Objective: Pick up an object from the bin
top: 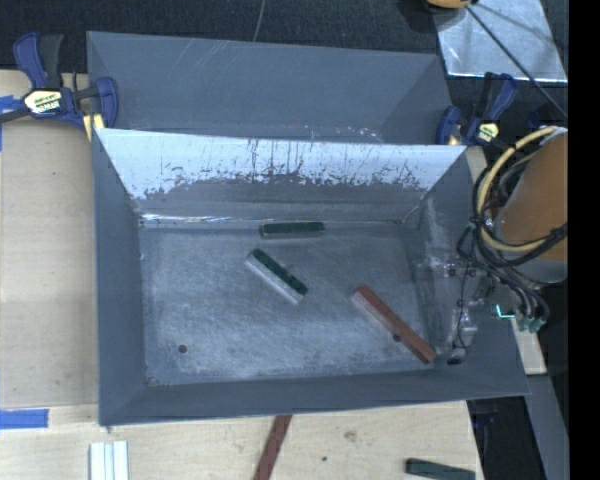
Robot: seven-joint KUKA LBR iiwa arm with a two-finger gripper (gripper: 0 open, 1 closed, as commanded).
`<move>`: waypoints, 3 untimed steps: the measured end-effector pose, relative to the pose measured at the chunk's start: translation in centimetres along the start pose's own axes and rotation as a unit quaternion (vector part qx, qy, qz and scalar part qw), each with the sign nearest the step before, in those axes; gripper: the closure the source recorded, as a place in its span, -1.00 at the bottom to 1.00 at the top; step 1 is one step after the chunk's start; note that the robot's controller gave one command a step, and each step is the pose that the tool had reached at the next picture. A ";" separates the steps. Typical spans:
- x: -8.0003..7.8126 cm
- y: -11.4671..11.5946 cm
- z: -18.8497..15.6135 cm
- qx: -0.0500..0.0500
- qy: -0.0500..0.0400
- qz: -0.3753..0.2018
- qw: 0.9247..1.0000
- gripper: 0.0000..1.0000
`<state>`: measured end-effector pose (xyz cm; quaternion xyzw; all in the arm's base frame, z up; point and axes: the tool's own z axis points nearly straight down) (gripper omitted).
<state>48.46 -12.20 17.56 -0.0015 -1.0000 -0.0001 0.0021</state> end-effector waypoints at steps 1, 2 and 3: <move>-0.2 0.0 -0.3 0.001 -0.004 -0.002 1.000 -1.00; 0.0 -0.3 4.6 0.000 -0.005 0.155 0.988 -1.00; -0.7 -0.2 6.0 0.000 -0.003 0.129 0.992 -1.00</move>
Offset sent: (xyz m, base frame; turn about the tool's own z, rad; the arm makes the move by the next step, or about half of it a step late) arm -0.0024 -0.0025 -0.0592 0.3790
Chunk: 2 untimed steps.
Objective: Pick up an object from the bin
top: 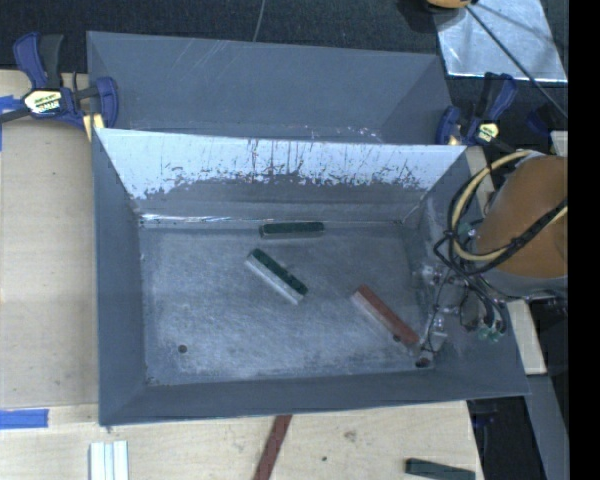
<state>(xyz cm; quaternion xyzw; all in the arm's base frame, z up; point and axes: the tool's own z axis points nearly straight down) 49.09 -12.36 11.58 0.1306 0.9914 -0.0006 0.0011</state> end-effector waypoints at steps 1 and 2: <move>0.7 0.1 -2.0 0.000 -0.002 0.104 0.995 -1.00; 0.6 -0.8 4.8 0.000 0.001 0.073 0.997 -1.00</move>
Offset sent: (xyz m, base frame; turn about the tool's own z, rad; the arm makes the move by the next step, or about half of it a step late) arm -0.0084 -0.0058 -0.0458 0.1462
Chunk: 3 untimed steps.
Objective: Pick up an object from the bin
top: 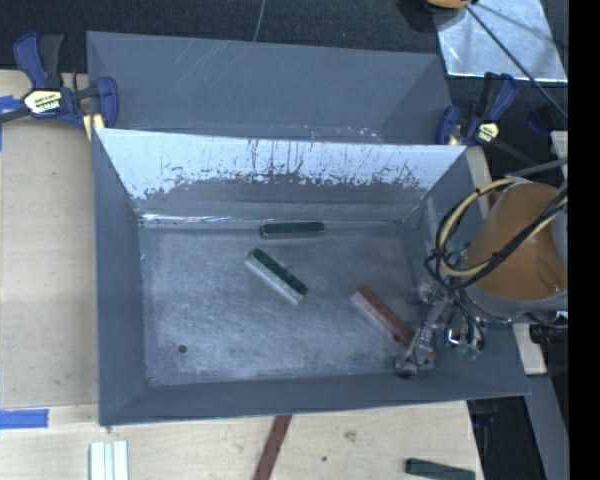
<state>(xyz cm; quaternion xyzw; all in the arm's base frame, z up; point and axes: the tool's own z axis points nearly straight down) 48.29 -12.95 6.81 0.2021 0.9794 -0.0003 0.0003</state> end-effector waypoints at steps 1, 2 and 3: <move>-0.1 1.4 -0.2 -0.001 -0.002 0.128 0.992 1.00; -0.1 1.4 -0.2 -0.001 -0.002 0.128 0.992 1.00; -0.1 1.3 -0.3 -0.001 -0.002 0.127 0.992 1.00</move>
Offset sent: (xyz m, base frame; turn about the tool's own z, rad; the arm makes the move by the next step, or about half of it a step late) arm 0.0000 0.0000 0.0000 0.0000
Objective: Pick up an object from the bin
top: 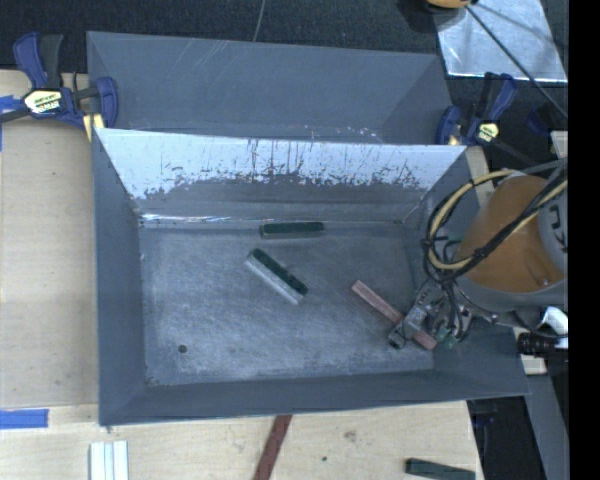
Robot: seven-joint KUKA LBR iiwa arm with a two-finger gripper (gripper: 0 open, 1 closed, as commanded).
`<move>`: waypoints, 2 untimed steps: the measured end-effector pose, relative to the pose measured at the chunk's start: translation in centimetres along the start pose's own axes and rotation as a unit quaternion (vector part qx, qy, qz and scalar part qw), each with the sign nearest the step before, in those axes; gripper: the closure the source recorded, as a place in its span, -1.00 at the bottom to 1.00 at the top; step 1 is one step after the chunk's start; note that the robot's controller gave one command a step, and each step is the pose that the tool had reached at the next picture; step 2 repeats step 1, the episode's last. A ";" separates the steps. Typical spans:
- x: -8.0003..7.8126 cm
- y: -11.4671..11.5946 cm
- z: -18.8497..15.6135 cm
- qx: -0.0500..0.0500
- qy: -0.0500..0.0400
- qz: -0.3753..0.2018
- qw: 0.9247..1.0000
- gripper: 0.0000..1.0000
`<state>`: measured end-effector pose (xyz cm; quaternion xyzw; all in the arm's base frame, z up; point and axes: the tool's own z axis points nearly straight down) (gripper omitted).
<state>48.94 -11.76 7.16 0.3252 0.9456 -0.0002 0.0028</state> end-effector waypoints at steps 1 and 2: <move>0.1 -0.1 -0.9 0.002 0.004 0.000 1.000 1.00; 0.1 -0.1 -0.9 0.002 0.004 0.000 1.000 1.00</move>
Offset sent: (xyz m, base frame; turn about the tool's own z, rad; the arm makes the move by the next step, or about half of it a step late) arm 0.0000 0.0001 0.0331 0.0000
